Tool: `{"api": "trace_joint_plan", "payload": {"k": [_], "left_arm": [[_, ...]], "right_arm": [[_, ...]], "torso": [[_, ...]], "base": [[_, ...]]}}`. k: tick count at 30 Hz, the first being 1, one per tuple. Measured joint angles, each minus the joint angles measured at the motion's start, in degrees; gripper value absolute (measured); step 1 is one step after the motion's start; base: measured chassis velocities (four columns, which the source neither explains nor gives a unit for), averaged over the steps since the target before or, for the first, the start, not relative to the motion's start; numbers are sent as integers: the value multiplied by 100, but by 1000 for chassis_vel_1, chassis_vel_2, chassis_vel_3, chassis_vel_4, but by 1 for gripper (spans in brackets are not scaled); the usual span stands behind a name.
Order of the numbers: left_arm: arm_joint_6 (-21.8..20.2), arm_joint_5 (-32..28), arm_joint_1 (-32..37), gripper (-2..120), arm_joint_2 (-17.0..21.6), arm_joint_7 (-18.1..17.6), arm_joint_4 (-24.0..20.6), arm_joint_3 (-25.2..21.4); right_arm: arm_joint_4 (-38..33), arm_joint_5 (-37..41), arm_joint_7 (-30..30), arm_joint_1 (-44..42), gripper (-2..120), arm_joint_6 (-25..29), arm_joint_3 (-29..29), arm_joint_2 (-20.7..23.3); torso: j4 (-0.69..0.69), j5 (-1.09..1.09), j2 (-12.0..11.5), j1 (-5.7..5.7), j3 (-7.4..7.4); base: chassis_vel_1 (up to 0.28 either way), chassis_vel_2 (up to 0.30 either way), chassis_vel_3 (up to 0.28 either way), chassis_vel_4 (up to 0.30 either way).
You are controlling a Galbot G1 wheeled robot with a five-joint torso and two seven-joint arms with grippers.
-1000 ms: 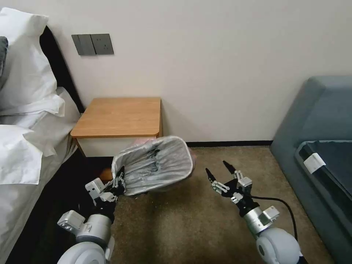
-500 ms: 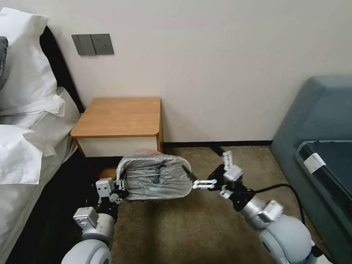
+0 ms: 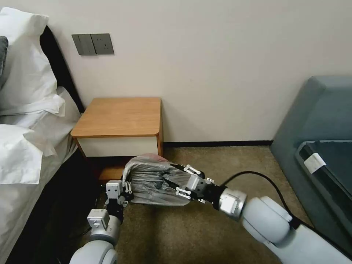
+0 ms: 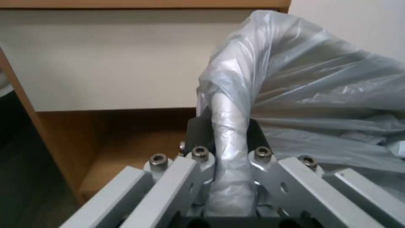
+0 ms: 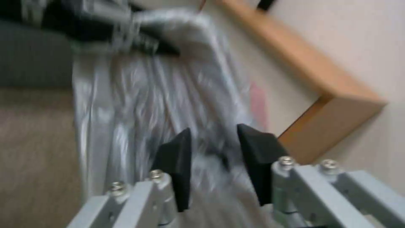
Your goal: Pick up the garbage bag from the table and place it over the trash can.
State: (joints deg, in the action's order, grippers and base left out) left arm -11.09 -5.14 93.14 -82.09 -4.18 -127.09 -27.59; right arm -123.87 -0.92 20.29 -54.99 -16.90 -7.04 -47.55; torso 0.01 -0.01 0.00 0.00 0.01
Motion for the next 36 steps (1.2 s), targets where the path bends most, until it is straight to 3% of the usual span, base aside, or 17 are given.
{"api": "trace_joint_plan", "payload": {"k": [2,8,18,26,36], "left_arm": [[14,43,-12,2,-2,0,20,-2],[34,214,-27,2,-37,-4,100,57],[56,366,-47,2,-82,-54,153,153],[48,464,-36,2,-64,-60,47,177],[34,824,96,2,-137,-42,-106,453]], "right_arm": [[115,10,54,111,25,-49,-108,-5],[626,221,97,829,0,-311,-738,-114],[1210,270,82,1664,0,-509,-1533,-657],[2301,161,155,2160,0,-530,-2234,-1176],[3016,60,219,2478,0,-499,-2618,-1419]], "torso": [[0,1,0,0,0],[-1,1,0,0,-1],[0,0,0,0,0],[0,0,0,0,0],[-1,0,0,0,0]], "base": [[0,0,0,0],[0,0,0,0],[0,0,0,0],[0,0,0,0],[0,0,0,0]]}}
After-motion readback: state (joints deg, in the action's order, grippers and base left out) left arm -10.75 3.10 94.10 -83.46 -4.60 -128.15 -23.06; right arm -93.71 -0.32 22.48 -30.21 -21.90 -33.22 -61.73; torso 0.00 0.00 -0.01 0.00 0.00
